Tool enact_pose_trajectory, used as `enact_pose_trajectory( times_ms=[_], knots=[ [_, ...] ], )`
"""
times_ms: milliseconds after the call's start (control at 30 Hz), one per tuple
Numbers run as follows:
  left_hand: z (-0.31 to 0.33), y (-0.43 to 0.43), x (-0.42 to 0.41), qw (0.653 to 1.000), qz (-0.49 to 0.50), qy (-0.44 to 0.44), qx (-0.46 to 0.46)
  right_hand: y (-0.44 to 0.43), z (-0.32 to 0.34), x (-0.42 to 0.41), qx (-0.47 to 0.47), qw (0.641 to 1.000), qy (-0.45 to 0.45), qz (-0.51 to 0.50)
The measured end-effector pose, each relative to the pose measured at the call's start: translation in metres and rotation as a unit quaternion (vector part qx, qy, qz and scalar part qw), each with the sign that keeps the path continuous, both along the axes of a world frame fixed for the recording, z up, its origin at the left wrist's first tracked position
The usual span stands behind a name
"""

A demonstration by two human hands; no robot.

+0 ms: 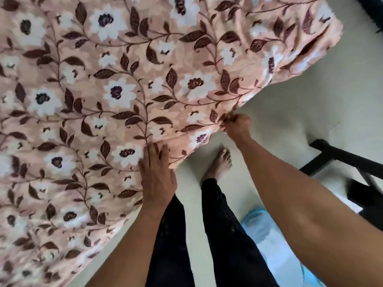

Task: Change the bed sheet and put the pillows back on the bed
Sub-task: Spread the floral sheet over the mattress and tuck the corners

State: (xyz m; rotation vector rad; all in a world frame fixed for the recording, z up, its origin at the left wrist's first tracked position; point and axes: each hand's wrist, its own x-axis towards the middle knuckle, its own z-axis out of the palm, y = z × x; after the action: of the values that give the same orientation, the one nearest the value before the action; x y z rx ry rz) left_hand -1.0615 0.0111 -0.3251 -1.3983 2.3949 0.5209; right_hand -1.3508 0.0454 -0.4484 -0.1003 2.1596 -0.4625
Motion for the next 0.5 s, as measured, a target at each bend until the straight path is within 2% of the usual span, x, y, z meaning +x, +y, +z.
enact_pose_trajectory(
  times_ms=[67,133,200,267,300,333,367,400,433,467,500],
  knots=[
    [0.000,0.021,0.028,0.999,0.045,-0.001,-0.008,0.003,-0.027,-0.001,0.020,0.999,0.024,0.015],
    [0.000,0.039,0.050,0.997,0.071,0.014,-0.013,-0.002,-0.016,0.004,0.026,0.999,0.020,-0.021],
    [0.001,0.063,0.077,0.996,0.065,0.051,-0.019,0.001,0.006,0.027,-0.008,0.999,-0.029,-0.040],
    [-0.007,0.090,0.106,0.992,0.089,0.085,0.013,0.005,0.040,0.064,-0.031,0.992,-0.118,-0.040],
    [-0.013,0.102,0.118,0.982,0.157,0.090,0.047,0.010,0.050,0.084,-0.036,0.985,-0.167,-0.022],
    [-0.023,0.111,0.131,0.955,0.267,0.093,0.092,0.017,0.059,0.104,-0.038,0.979,-0.200,0.014],
    [-0.028,0.113,0.139,0.890,0.415,0.107,0.154,0.024,0.065,0.124,-0.039,0.974,-0.216,0.059],
    [-0.033,0.111,0.150,0.763,0.587,0.153,0.221,0.031,0.070,0.148,-0.036,0.968,-0.228,0.097],
    [-0.039,0.105,0.160,0.606,0.720,0.208,0.266,0.034,0.070,0.170,-0.036,0.963,-0.243,0.110],
    [-0.046,0.102,0.173,0.462,0.797,0.270,0.280,0.036,0.070,0.194,-0.036,0.959,-0.258,0.110],
    [-0.053,0.099,0.184,0.391,0.821,0.315,0.271,0.037,0.067,0.215,-0.040,0.957,-0.269,0.097]
  ],
)
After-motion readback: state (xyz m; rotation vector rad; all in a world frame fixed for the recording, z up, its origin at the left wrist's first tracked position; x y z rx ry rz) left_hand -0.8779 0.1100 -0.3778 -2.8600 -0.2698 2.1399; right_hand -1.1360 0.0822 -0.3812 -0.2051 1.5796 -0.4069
